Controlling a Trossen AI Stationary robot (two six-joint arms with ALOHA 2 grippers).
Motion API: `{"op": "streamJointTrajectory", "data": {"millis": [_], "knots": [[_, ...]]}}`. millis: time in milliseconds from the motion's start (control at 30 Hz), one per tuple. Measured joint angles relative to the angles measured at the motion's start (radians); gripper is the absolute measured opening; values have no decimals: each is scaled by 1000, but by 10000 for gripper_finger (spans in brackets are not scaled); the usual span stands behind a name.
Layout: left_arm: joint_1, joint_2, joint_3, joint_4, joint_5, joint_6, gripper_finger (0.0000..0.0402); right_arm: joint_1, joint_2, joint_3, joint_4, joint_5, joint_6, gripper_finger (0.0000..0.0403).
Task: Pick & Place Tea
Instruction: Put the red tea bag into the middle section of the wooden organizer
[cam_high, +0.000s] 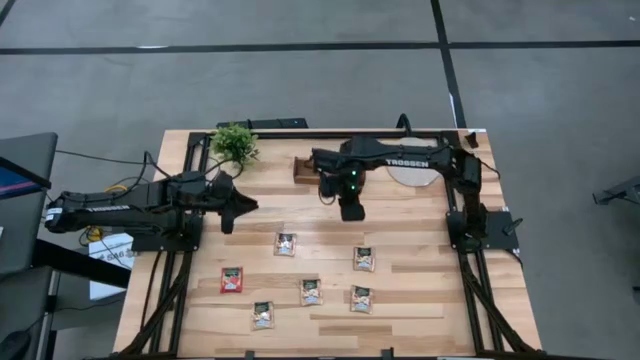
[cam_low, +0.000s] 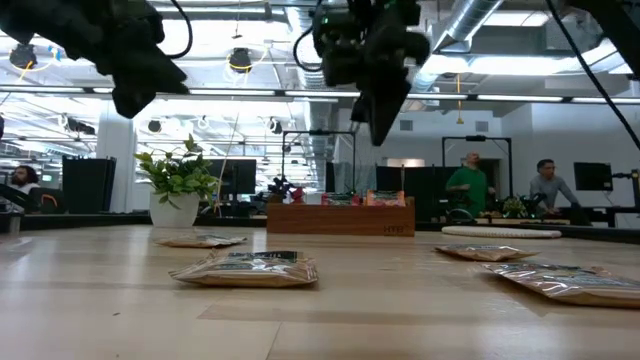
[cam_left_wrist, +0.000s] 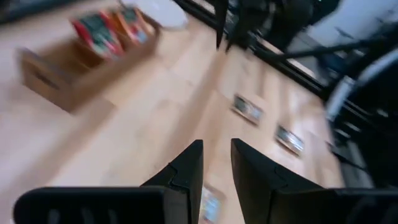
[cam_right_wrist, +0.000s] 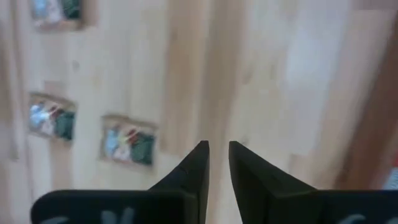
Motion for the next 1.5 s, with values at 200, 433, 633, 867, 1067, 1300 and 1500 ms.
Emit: {"op": "streamJointTrajectory", "data": {"millis": [200,433,633,867,1067,1300,1500], "knots": [[-31,1,0,-55,56,-50,74,58,-109,-52,-28,-39,30,38],[-81,1,0,-81,27,-73,74,80,-428,-382,132,-39,215,9],[-111,28,0,-81,-1,-124,74,127,-755,-722,450,-11,493,2],[-173,175,86,-234,-1,-183,60,214,-1035,-1020,702,154,707,4],[-231,358,233,-499,11,-184,54,246,-1172,-1155,816,234,790,5],[-318,511,290,-705,186,-300,54,266,-1211,-1195,858,236,829,6],[-422,564,290,-711,187,-371,54,282,-1189,-1195,892,236,829,6]]}}
